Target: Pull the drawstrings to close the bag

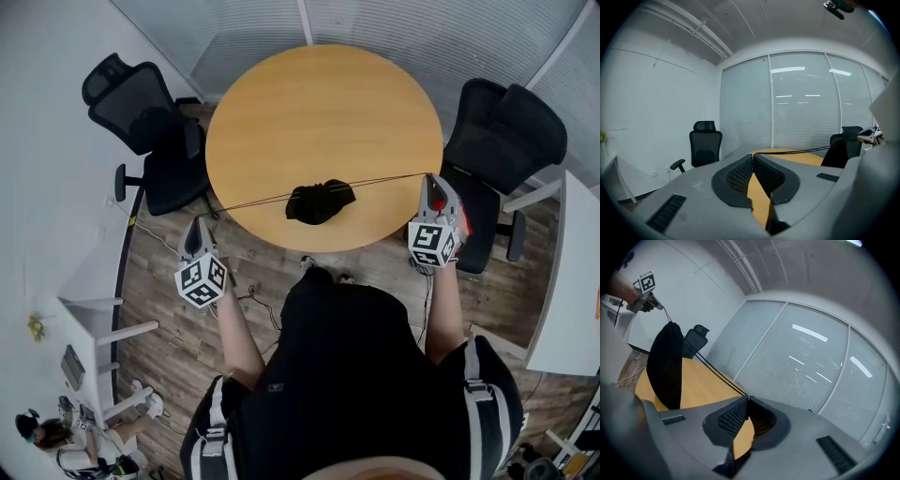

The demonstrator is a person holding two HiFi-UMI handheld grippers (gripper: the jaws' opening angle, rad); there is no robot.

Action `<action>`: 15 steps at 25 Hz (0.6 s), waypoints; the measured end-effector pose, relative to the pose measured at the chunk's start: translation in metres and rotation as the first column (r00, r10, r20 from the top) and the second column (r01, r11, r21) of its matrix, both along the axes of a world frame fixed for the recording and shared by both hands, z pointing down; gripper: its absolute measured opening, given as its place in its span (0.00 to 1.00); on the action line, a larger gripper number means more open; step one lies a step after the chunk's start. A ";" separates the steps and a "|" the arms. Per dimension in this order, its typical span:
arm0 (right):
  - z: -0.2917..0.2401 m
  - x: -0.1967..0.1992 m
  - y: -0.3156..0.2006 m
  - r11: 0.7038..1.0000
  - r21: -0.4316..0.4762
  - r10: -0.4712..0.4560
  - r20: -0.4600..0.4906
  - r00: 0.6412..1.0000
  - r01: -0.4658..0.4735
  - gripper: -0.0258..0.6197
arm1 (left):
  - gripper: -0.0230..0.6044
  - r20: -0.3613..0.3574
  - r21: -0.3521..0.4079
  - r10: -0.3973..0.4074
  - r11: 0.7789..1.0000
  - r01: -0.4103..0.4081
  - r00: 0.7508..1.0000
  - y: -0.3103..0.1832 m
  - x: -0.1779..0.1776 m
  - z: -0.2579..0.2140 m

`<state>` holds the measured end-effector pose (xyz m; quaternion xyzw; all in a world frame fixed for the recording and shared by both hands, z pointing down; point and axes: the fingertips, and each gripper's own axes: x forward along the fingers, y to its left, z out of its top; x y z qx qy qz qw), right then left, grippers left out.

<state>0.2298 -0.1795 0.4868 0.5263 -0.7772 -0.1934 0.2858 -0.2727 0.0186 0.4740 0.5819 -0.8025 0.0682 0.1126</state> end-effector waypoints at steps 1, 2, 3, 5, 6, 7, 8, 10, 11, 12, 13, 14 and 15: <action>0.001 0.000 0.001 1.000 -0.004 0.000 0.000 1.000 0.000 0.15 | 0.07 0.000 0.000 0.000 1.000 0.000 1.000 0.000 0.000 0.000; 0.003 0.000 0.002 1.000 -0.009 -0.002 -0.001 1.000 0.002 0.15 | 0.07 -0.001 0.000 0.000 1.000 0.000 1.000 0.001 -0.001 0.001; 0.005 0.000 0.004 1.000 -0.014 -0.002 -0.004 1.000 0.002 0.15 | 0.07 -0.001 -0.002 0.000 1.000 0.000 1.000 0.001 -0.001 0.002; 0.009 0.003 0.006 1.000 -0.024 0.002 -0.010 1.000 -0.002 0.15 | 0.07 0.002 -0.010 0.007 1.000 -0.007 1.000 0.001 0.000 0.005; 0.011 0.004 0.006 1.000 -0.028 0.007 -0.011 1.000 -0.007 0.15 | 0.07 0.002 -0.013 0.013 1.000 -0.013 1.000 -0.001 0.001 0.008; 0.013 0.006 0.005 0.999 -0.033 0.011 -0.012 1.000 -0.012 0.15 | 0.07 0.000 -0.015 0.019 1.000 -0.019 1.000 -0.003 0.002 0.010; 0.015 0.005 0.004 0.999 -0.039 0.015 -0.014 1.000 -0.016 0.15 | 0.07 -0.003 -0.018 0.024 1.000 -0.024 1.000 -0.005 0.001 0.013; 0.020 0.002 0.001 0.999 -0.049 0.018 -0.019 1.000 -0.019 0.15 | 0.07 -0.002 -0.023 0.031 0.999 -0.031 1.000 -0.008 -0.003 0.017; 0.022 0.000 -0.001 0.998 -0.053 0.017 -0.021 1.000 -0.018 0.15 | 0.07 0.000 -0.024 0.034 0.999 -0.034 0.999 -0.011 -0.005 0.018; 0.024 -0.003 -0.003 0.998 -0.056 0.016 -0.020 1.000 -0.017 0.15 | 0.07 0.004 -0.024 0.037 0.999 -0.037 0.999 -0.013 -0.008 0.017; 0.024 -0.006 -0.006 0.998 -0.057 0.015 -0.020 1.000 -0.016 0.15 | 0.07 0.009 -0.023 0.040 0.999 -0.040 0.999 -0.017 -0.011 0.015; 0.024 -0.010 -0.010 0.998 -0.057 0.014 -0.021 1.000 -0.015 0.15 | 0.07 0.015 -0.023 0.042 0.999 -0.041 0.999 -0.020 -0.015 0.014; 0.024 -0.015 -0.015 0.998 -0.056 0.013 -0.022 1.000 -0.014 0.15 | 0.07 0.019 -0.024 0.043 0.999 -0.042 0.999 -0.023 -0.019 0.014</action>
